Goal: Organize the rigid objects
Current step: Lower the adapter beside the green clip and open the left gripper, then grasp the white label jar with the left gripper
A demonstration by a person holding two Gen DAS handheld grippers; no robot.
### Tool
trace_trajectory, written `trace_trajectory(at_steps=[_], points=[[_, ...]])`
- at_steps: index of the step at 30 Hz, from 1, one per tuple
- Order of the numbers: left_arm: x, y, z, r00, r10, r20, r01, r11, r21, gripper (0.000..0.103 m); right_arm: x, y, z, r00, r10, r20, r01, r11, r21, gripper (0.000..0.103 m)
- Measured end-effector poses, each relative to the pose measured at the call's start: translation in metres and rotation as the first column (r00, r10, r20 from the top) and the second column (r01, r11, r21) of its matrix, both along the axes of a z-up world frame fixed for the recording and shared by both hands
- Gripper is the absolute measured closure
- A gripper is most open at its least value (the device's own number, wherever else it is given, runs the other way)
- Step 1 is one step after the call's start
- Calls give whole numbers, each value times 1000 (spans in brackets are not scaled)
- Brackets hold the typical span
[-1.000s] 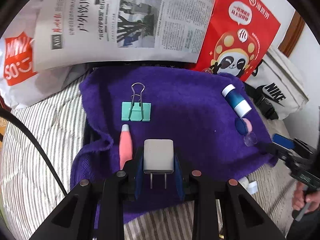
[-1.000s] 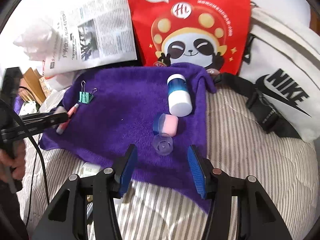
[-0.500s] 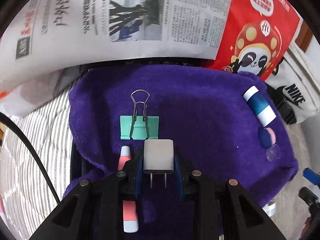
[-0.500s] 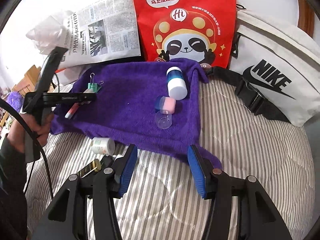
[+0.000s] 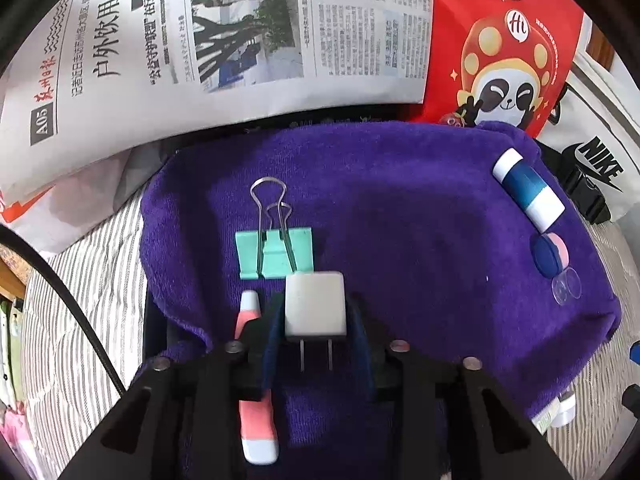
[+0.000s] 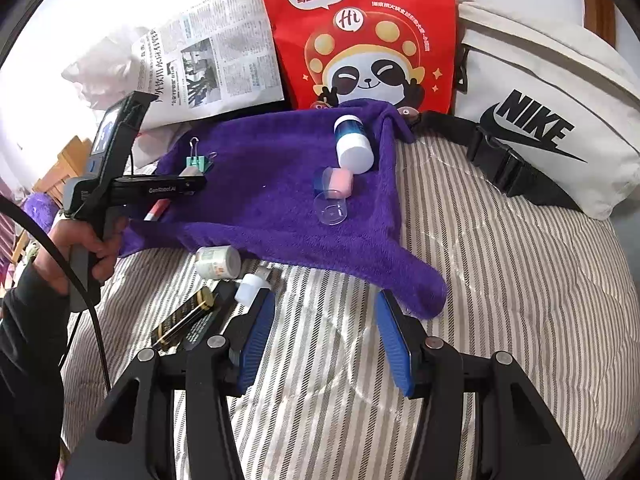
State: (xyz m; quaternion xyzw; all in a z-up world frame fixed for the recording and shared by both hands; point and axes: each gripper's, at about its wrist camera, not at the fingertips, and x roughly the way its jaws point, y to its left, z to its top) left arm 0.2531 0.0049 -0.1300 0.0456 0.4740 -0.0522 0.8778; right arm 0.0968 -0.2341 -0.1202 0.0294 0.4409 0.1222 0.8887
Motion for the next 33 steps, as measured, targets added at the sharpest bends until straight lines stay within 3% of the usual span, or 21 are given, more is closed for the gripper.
trace_trajectory(at_steps=[1, 3, 8, 12, 16, 19, 23, 33], points=[[-2, 1, 0, 1000, 1, -12, -1, 1000, 3, 56, -2, 0, 1, 1000, 3, 1, -3, 1000, -1, 51], [-7, -1, -2, 999, 2, -36, -2, 1000, 6, 52, -7, 1, 3, 1000, 2, 8, -1, 1000, -9, 51], [-41, -5, 6, 1000, 11, -26, -12, 1000, -21, 52, -19, -6, 8, 1000, -22, 9, 22, 1000, -7, 51], [-83, -17, 29, 999, -36, 37, 36, 999, -3, 52, -33, -15, 13, 999, -44, 25, 44, 999, -7, 50], [-111, -38, 39, 995, -89, 39, 91, 995, -34, 52, -40, -22, 15, 998, -63, 22, 63, 998, -10, 50], [-114, -56, 36, 993, -119, 8, 119, 988, -101, 52, -46, -24, 19, 997, -70, 32, 70, 997, -11, 50], [-107, -81, 27, 992, -126, -25, 122, 984, -131, 52, -56, -28, 22, 997, -70, 40, 70, 997, -10, 50], [-82, -106, -2, 990, -38, -138, 26, 995, -93, 52, -78, -36, 14, 998, -50, 30, 50, 999, -11, 50]])
